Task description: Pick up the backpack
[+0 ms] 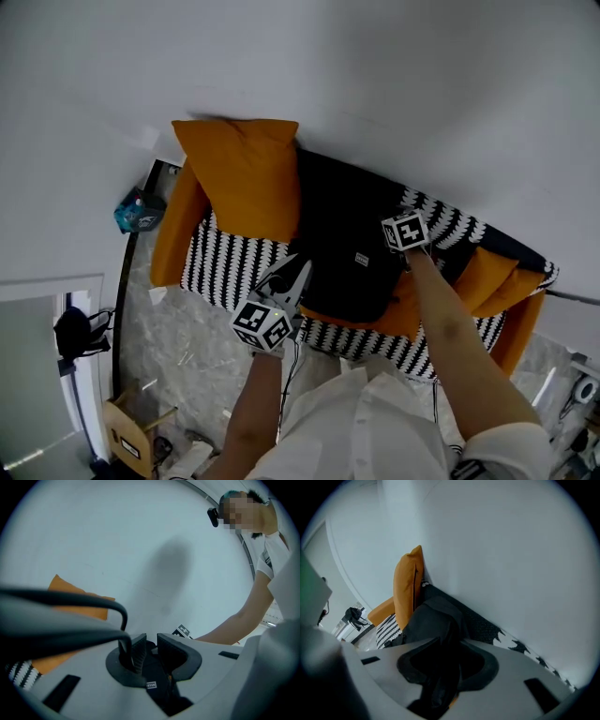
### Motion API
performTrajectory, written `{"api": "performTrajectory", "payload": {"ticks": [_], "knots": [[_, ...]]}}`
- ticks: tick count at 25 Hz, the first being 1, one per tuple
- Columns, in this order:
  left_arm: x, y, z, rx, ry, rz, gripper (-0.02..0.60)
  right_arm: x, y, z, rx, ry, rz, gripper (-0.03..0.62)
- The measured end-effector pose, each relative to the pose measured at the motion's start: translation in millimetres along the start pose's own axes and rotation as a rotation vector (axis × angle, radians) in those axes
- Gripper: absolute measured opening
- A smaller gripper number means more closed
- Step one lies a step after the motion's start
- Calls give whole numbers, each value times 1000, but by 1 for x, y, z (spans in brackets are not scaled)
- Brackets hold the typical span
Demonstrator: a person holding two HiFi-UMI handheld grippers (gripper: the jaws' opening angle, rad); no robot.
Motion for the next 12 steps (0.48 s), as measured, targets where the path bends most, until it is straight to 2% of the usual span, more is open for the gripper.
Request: {"api": "performTrajectory", "payload": {"ticks": [3, 7, 12], "knots": [[-2, -3, -1, -6, 4, 0, 87, -4, -3, -14, -37, -1, 31, 65], [-4, -7, 0, -7, 3, -3, 87, -16, -12, -27, -33, 18, 76, 49], [-9, -12, 8, 3, -1, -3, 87, -39, -32, -43, -78, 57, 124, 44]]}}
Point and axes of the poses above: the fingertips, and each gripper's own axes: x forward along the fingers, z to its right, y out of its top, the point moved 9 cm from there along -x, backward along the fingers, and after that the axes turned 14 degrees about -z, right-handed, at the moved point
